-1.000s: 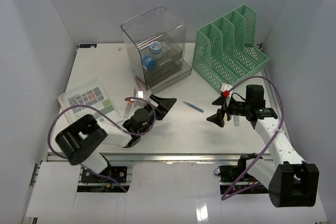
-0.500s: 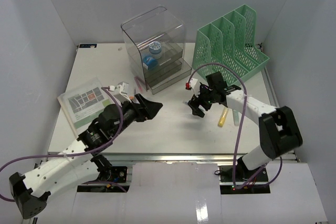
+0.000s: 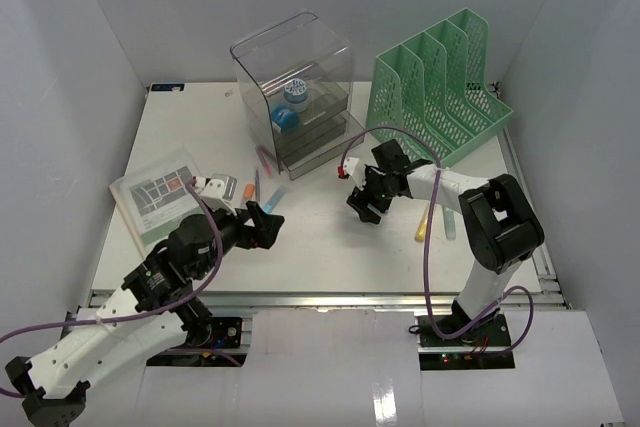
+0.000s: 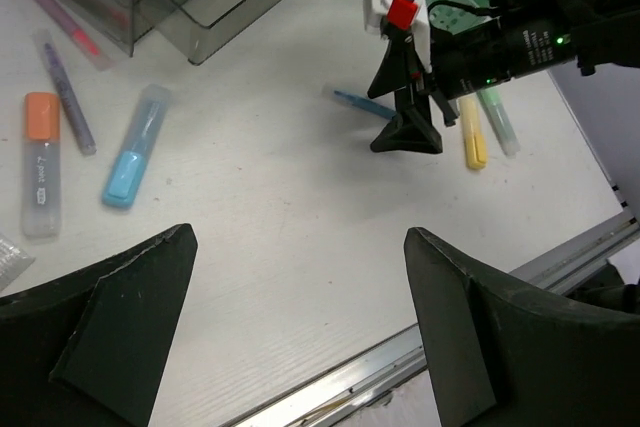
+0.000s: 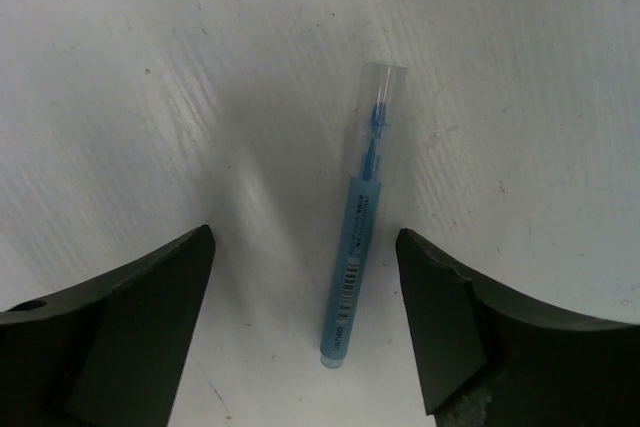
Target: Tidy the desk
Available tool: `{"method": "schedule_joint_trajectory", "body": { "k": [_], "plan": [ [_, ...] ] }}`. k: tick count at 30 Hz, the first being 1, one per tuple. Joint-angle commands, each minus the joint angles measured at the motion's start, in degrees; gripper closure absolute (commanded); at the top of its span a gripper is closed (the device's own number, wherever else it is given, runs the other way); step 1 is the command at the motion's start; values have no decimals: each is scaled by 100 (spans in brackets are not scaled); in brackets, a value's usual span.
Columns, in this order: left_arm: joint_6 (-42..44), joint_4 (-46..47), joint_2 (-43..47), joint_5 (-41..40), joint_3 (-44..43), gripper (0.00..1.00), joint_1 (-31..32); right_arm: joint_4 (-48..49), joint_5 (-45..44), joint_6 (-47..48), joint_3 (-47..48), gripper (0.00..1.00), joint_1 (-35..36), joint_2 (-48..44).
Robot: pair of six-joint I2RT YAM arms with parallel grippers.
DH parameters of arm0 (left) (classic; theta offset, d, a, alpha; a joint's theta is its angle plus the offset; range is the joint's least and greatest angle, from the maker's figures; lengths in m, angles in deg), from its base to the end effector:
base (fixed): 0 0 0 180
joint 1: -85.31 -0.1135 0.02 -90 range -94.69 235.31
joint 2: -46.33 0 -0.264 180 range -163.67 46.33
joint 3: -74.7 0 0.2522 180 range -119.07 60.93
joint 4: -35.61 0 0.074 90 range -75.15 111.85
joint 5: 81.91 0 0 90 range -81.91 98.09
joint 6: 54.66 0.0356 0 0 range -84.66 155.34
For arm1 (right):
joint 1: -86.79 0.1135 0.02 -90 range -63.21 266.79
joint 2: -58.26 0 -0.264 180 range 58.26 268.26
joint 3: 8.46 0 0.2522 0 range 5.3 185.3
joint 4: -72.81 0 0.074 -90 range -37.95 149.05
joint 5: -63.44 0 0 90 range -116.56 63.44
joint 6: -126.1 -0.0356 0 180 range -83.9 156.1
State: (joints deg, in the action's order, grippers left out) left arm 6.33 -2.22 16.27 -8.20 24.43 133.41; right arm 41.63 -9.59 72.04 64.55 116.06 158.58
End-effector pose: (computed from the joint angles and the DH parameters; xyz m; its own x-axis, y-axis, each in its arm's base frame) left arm 0.0951 -0.0910 0.3001 -0.4367 -0.2103 -0.8747 0.3706 0.8439 -0.3880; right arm 0.2984 0.1791 0.1654 -0.2495 -0.7834 -0.5692 -0.9229 0.3705 -0.1053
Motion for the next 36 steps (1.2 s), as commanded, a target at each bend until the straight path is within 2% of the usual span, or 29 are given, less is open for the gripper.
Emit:
{"method": "schedule_joint_trajectory", "body": {
  "k": [1,6,9,10,12,13,16,20,24,26,31,36],
  "plan": [
    [192,-253,527,-294,331,4,-28,323,-343,121,-31,28,17,118],
    [194,-272,909,-468,349,2,-28,322,-483,150,-15,46,34,191],
    [160,-311,970,-470,354,2,-28,308,-517,175,-77,61,34,196],
    [139,-316,981,-465,354,2,-28,302,-512,196,-119,66,34,191],
    [85,-334,1015,-463,362,2,-28,262,-471,218,-179,89,42,158],
    [71,-340,1037,-477,368,2,-28,226,-458,220,-194,92,39,132],
    [47,-359,1082,-520,372,2,-28,95,-294,293,-182,92,34,-14],
    [0,-380,1160,-587,390,2,-28,-584,408,919,351,92,58,-397],
    [-36,-387,1120,-615,416,2,-28,-1448,497,2169,1132,92,244,-773],
    [-68,-371,1028,-658,425,2,-28,-1499,163,2906,1508,92,395,-870],
    [-311,-442,547,-813,432,2,-28,-771,-750,4253,2127,92,741,-695],
    [-1677,-329,324,-733,763,3,-30,-1,-1261,5007,2550,92,860,-133]
  ]
}}
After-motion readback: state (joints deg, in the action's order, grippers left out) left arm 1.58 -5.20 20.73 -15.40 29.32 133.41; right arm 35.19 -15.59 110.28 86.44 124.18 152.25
